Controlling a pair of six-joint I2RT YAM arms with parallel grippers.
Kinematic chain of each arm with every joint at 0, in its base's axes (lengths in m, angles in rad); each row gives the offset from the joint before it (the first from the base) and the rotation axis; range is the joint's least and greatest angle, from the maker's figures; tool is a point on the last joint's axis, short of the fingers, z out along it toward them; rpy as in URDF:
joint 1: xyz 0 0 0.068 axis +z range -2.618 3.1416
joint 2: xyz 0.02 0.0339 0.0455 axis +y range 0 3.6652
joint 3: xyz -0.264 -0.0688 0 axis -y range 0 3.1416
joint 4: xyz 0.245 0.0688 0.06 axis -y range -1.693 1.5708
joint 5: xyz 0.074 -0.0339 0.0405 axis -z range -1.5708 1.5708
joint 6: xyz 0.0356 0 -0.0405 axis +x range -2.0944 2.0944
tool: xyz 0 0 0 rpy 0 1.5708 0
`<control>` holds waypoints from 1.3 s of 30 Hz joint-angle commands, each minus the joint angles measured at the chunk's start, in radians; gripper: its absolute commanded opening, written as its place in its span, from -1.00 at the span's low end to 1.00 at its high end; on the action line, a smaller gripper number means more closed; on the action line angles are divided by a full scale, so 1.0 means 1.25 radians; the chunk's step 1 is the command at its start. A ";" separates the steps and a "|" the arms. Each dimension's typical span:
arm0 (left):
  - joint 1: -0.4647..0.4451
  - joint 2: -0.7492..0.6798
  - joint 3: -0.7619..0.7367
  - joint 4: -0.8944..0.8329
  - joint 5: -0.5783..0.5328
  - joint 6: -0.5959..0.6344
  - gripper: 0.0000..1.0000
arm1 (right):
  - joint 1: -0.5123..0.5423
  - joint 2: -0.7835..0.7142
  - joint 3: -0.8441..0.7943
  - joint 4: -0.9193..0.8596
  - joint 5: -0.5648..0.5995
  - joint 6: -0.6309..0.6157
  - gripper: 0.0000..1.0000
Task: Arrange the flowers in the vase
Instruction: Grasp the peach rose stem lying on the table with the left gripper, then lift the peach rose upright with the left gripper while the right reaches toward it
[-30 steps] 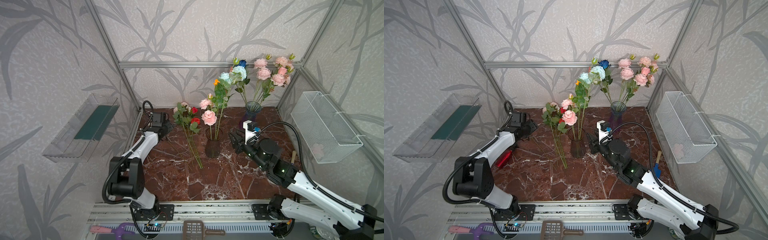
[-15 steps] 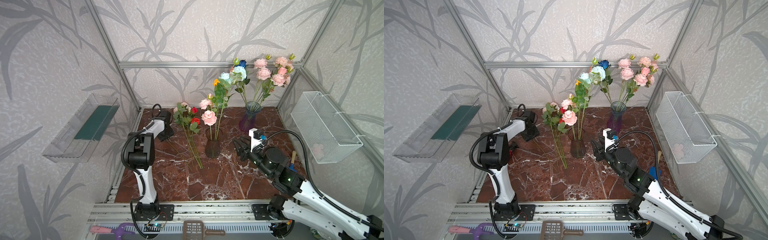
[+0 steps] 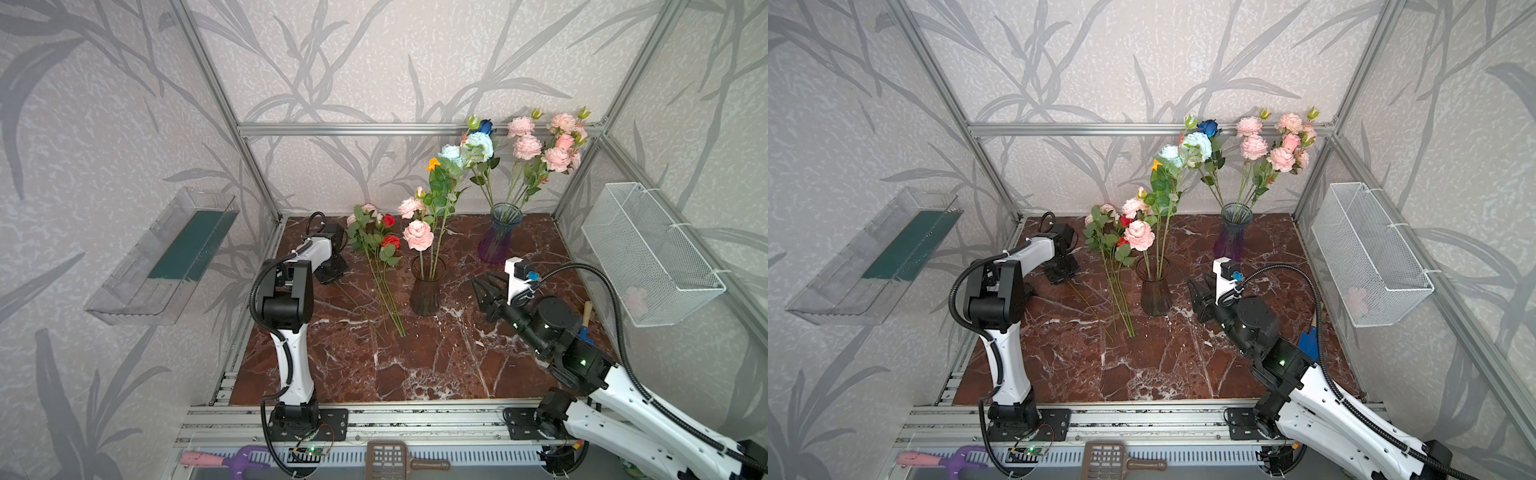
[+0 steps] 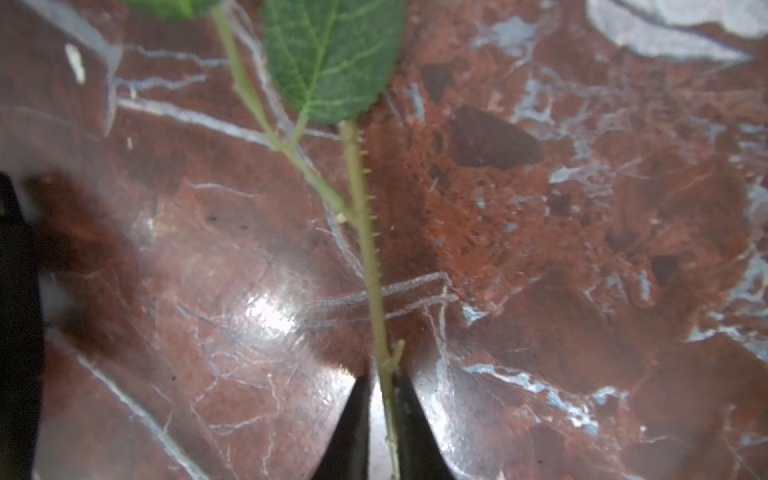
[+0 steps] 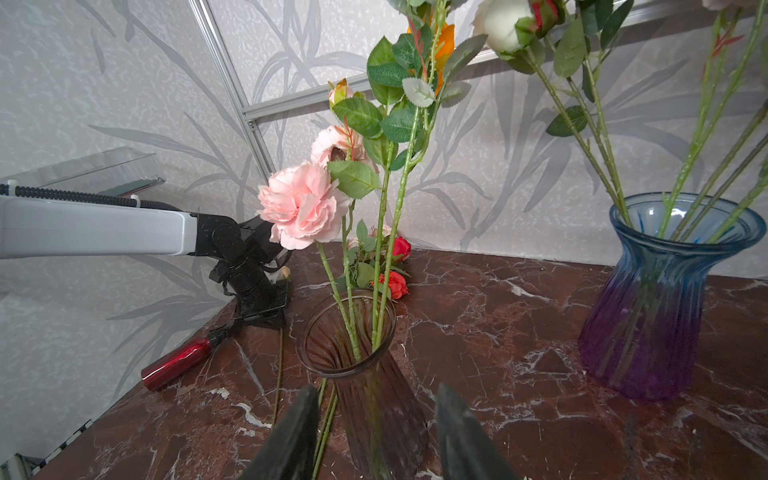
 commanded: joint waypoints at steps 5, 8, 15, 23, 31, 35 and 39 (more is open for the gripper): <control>0.002 -0.034 0.020 -0.015 -0.009 0.053 -1.00 | -0.005 0.004 0.003 0.010 -0.014 0.014 -0.05; 0.003 -0.083 0.034 -0.020 -0.002 0.070 -1.00 | -0.005 0.006 0.008 0.004 -0.016 0.017 -0.05; -0.005 -0.323 -0.005 0.042 0.097 0.112 -1.00 | -0.005 0.026 0.037 -0.006 -0.064 0.033 -0.05; -0.122 -0.678 -0.308 0.495 0.420 0.185 -1.00 | 0.030 0.108 0.139 -0.020 -0.177 0.041 -0.07; -0.280 -0.819 -0.378 0.595 0.540 0.233 -1.00 | 0.186 0.311 0.346 -0.088 -0.208 -0.076 0.14; -0.302 -0.863 -0.400 0.627 0.559 0.226 -1.00 | 0.186 0.392 0.418 -0.110 -0.219 -0.077 0.15; -0.314 -0.894 -0.404 0.636 0.575 0.229 -1.00 | 0.185 0.445 0.468 -0.114 -0.188 -0.083 0.15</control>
